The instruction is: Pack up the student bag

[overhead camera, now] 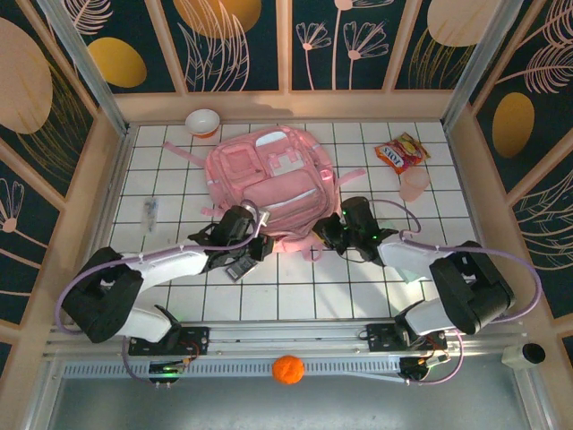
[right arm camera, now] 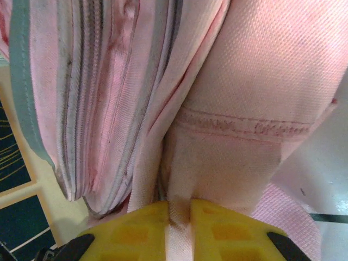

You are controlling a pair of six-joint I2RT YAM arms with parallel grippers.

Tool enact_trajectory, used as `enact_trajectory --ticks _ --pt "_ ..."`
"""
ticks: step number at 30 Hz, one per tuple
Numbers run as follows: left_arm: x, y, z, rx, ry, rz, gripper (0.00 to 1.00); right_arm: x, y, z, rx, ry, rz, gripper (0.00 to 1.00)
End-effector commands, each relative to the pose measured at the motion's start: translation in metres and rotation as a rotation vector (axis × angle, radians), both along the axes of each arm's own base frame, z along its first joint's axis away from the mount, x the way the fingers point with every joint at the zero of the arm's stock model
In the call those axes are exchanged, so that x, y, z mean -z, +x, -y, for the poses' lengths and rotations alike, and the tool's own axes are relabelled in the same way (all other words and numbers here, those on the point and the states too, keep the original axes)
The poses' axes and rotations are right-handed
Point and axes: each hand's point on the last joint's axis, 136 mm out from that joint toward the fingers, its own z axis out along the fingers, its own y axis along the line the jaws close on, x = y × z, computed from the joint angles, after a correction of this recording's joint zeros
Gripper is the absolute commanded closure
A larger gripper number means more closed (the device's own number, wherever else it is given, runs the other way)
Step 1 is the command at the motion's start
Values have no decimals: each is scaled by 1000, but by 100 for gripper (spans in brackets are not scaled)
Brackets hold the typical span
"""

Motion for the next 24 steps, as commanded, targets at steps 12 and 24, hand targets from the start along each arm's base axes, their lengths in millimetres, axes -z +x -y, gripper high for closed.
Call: enact_trajectory --ticks 12,24 --pt "-81 8 63 159 -125 233 34 -38 14 17 -125 -114 145 75" --pt "-92 24 -14 583 251 682 11 -85 -4 49 -296 -302 307 54"
